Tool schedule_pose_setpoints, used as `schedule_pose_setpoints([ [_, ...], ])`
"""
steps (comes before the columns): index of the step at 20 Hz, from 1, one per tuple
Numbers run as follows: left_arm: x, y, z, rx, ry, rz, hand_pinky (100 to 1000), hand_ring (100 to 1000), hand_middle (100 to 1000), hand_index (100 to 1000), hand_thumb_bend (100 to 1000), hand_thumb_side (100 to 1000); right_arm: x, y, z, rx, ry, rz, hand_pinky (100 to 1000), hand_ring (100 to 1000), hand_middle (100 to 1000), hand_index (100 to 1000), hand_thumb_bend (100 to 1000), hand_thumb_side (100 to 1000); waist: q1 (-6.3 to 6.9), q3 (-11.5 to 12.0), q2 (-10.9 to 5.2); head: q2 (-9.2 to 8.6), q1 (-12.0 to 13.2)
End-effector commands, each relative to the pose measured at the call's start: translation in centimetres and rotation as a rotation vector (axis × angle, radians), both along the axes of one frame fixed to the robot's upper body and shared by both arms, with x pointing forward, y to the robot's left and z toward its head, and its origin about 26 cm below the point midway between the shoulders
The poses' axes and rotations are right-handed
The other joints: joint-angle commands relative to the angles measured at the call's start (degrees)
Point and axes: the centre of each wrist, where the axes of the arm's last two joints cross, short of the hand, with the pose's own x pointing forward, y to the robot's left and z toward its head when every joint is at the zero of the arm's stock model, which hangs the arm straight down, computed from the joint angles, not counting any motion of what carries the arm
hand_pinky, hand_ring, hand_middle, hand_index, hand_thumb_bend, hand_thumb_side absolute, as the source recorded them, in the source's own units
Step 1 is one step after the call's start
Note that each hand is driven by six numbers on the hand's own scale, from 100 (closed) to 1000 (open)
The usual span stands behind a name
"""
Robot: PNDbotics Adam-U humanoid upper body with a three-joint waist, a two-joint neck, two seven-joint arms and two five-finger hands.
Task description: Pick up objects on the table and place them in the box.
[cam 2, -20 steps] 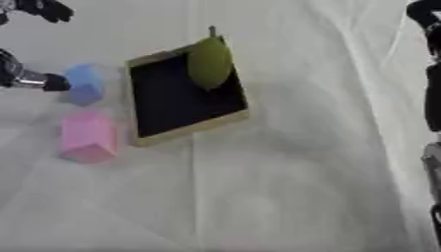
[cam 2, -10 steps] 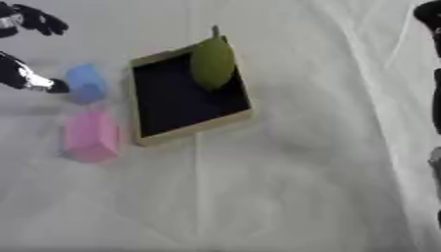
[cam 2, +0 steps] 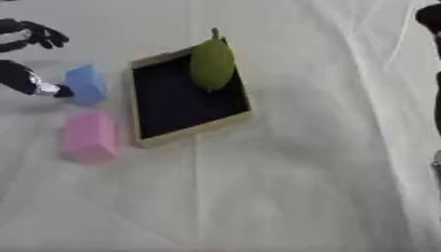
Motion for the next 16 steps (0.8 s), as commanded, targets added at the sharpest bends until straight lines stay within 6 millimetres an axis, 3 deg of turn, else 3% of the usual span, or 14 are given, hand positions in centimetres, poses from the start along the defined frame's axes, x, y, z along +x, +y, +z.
schedule_pose_setpoints([
  [1, -0.1, 0.2, 1.4, -0.009, -0.013, -0.011, 947, 874, 824, 931, 642, 449, -0.2, 0.1, 0.8, -0.019, -0.028, -0.002, 885, 952, 648, 813, 100, 624, -0.68, -0.05, -0.35, -0.58, 0.11],
  [16, 1.5, 0.2, -0.4, 0.011, 0.066, 0.026, 930, 864, 810, 918, 626, 435, -0.1, 0.2, 0.9, -0.006, -0.026, -0.009, 887, 955, 647, 814, 100, 625, -0.33, -1.01, 0.60, -1.53, -0.53],
])
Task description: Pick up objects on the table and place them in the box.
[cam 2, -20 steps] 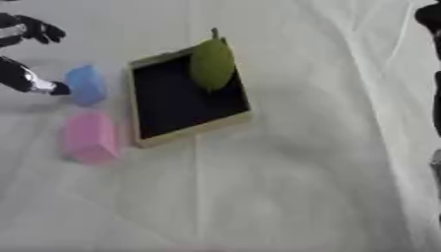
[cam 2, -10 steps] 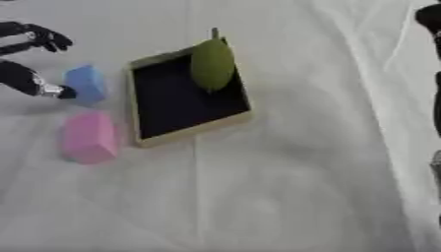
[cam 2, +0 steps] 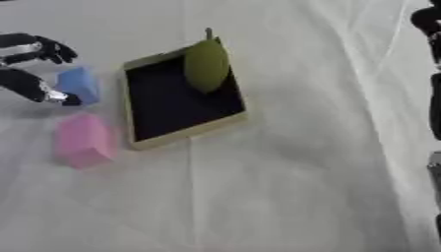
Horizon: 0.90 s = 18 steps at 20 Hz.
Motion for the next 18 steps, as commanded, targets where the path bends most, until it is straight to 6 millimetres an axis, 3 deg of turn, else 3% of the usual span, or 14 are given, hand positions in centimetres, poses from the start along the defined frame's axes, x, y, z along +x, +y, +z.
schedule_pose_setpoints([
  [1, 0.2, 0.3, 1.1, 0.026, -0.023, 0.010, 929, 863, 809, 917, 622, 435, -0.3, 0.0, 0.8, -0.011, -0.026, -0.007, 887, 955, 646, 814, 100, 625, -0.31, 0.01, -0.24, -0.79, -0.07],
  [7, 0.6, -0.3, 1.0, -0.037, -0.070, 0.000, 901, 828, 776, 883, 420, 374, -0.2, 0.1, 0.8, -0.006, -0.026, -0.004, 888, 957, 644, 814, 100, 626, -0.26, -0.34, 0.06, -1.07, 0.02],
  [10, 0.6, -0.6, 1.0, -0.072, -0.074, -0.004, 857, 777, 701, 809, 313, 358, -0.2, 0.1, 0.8, -0.005, -0.025, -0.005, 889, 957, 644, 814, 100, 627, -0.18, -0.44, 0.10, -1.05, 0.00],
  [13, 0.6, -0.7, 0.8, -0.082, -0.054, -0.006, 815, 724, 622, 740, 256, 341, -0.2, 0.1, 0.8, -0.002, -0.025, -0.006, 889, 957, 643, 814, 100, 627, -0.13, -0.47, 0.10, -1.05, -0.02],
  [18, -0.2, -1.2, 2.6, -0.101, -0.095, -0.038, 803, 705, 609, 733, 233, 331, -0.2, 0.1, 0.8, -0.001, -0.021, -0.009, 889, 958, 643, 814, 100, 627, -0.18, -0.28, -0.05, -0.94, -0.17],
])
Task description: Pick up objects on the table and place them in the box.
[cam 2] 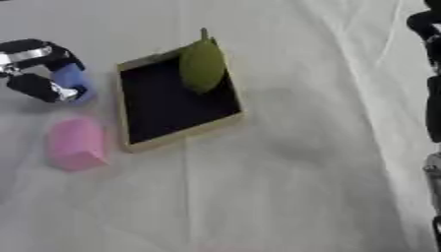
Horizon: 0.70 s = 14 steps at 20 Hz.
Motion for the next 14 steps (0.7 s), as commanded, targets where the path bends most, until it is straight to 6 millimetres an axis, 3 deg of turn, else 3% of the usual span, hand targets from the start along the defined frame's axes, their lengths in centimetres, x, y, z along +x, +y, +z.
schedule_pose_setpoints([
  [1, -0.9, 0.2, 3.1, -0.011, -0.082, -0.007, 803, 705, 609, 732, 231, 331, -0.3, -0.1, 0.8, -0.012, -0.028, -0.005, 889, 958, 642, 814, 100, 627, -0.20, 0.17, -0.67, -0.44, -0.18],
  [7, -1.7, -2.8, 6.5, -0.063, -0.169, -0.097, 803, 700, 611, 737, 213, 353, -0.2, -0.1, 0.9, -0.016, -0.028, 0.002, 889, 957, 642, 814, 100, 627, -0.20, 0.11, -1.03, -0.61, 0.01],
  [14, -0.2, -6.7, 6.4, -0.063, -0.152, -0.165, 805, 704, 615, 742, 232, 362, 0.0, 0.3, 1.3, -0.010, -0.033, 0.032, 890, 957, 642, 814, 100, 631, 0.12, -1.37, -1.01, -1.05, 0.92],
])
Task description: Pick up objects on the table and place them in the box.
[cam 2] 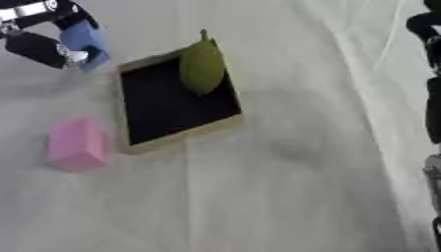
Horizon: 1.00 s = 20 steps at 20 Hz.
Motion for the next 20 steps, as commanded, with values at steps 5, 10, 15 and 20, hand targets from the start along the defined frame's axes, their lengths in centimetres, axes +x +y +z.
schedule_pose_setpoints([
  [5, 1.2, -1.4, 0.2, 0.042, -0.043, -0.002, 810, 716, 627, 754, 277, 345, -0.1, 0.4, 1.2, -0.005, -0.027, 0.032, 891, 959, 641, 814, 100, 634, 0.70, -0.80, -0.66, -1.23, 0.63],
  [10, 1.6, -2.0, -0.7, 0.091, -0.061, -0.003, 819, 735, 649, 780, 335, 355, 0.0, 0.5, 1.3, -0.002, -0.029, 0.039, 892, 959, 641, 814, 100, 635, 0.97, -1.04, -0.42, -1.58, 0.63],
  [15, 1.9, -2.9, -1.5, 0.097, -0.044, -0.027, 824, 739, 657, 789, 351, 391, 0.1, 0.6, 1.4, 0.001, -0.030, 0.048, 892, 960, 640, 814, 100, 636, 0.79, -1.07, -0.28, -1.73, 0.51],
  [20, 1.9, -3.1, -1.7, 0.130, -0.041, -0.035, 887, 824, 774, 899, 474, 425, 0.1, 0.7, 1.4, 0.010, -0.020, 0.062, 893, 961, 639, 814, 100, 639, 0.71, -1.03, -0.22, -1.56, 0.31],
])
